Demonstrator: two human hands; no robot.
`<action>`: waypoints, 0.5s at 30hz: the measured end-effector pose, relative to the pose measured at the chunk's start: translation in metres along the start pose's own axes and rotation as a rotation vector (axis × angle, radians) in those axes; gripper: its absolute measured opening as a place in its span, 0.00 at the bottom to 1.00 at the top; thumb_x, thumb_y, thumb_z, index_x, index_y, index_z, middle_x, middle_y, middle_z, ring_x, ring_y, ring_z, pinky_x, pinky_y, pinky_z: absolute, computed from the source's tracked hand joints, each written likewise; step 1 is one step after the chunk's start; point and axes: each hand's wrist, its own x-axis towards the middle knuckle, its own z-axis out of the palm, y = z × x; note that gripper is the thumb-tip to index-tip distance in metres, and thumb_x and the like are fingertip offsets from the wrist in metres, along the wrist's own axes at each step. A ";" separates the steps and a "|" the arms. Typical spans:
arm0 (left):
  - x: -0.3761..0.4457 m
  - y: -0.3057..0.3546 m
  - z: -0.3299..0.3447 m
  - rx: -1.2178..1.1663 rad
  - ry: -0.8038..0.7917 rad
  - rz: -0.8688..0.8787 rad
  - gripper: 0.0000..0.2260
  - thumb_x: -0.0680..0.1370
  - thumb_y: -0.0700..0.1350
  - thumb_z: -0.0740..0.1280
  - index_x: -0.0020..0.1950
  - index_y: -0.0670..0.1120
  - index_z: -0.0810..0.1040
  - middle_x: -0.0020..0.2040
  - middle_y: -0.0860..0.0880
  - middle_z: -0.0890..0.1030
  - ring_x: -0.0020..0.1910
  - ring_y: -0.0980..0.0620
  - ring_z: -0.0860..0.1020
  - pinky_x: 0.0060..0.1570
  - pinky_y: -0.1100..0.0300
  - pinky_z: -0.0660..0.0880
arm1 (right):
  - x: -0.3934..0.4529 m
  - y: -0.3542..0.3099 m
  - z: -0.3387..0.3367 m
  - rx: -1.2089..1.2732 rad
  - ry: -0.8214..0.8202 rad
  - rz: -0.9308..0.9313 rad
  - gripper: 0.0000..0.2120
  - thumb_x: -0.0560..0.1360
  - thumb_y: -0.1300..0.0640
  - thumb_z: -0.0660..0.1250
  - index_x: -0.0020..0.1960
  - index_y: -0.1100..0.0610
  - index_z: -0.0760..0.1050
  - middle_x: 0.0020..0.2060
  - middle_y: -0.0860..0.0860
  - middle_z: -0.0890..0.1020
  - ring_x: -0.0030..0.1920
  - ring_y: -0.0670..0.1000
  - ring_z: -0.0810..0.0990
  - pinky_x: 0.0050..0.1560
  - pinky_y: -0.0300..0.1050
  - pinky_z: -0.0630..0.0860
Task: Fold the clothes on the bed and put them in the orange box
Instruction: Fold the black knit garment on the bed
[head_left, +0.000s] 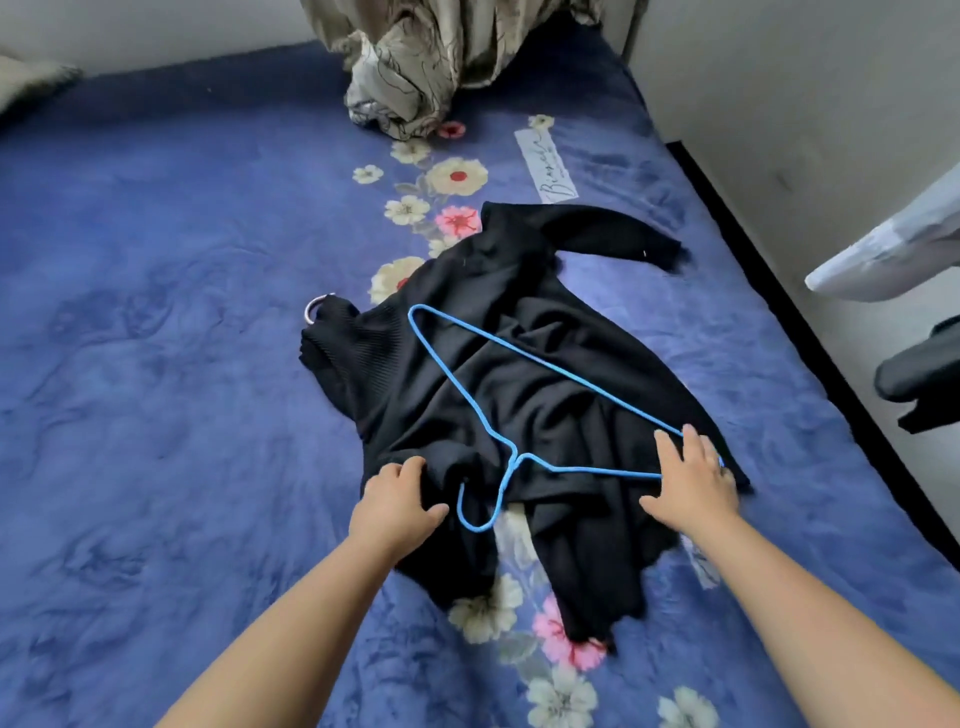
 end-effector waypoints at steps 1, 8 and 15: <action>0.004 0.003 0.009 0.011 0.008 -0.019 0.29 0.75 0.53 0.65 0.73 0.49 0.58 0.69 0.47 0.65 0.67 0.45 0.65 0.60 0.54 0.69 | 0.012 0.004 0.006 0.005 -0.006 0.016 0.43 0.73 0.48 0.67 0.76 0.51 0.41 0.75 0.57 0.41 0.75 0.57 0.43 0.72 0.53 0.53; 0.012 0.012 0.026 0.308 0.215 -0.023 0.12 0.74 0.39 0.60 0.57 0.45 0.70 0.60 0.48 0.69 0.60 0.46 0.67 0.46 0.59 0.67 | 0.049 0.020 0.023 0.033 -0.031 -0.021 0.44 0.69 0.52 0.69 0.75 0.54 0.45 0.68 0.56 0.62 0.69 0.57 0.61 0.67 0.52 0.61; 0.007 0.019 0.039 0.348 0.532 0.306 0.19 0.61 0.38 0.65 0.52 0.39 0.77 0.56 0.36 0.78 0.59 0.39 0.72 0.58 0.43 0.65 | -0.005 0.051 0.029 0.221 0.058 0.087 0.29 0.65 0.47 0.72 0.59 0.57 0.64 0.58 0.52 0.72 0.59 0.56 0.75 0.53 0.46 0.71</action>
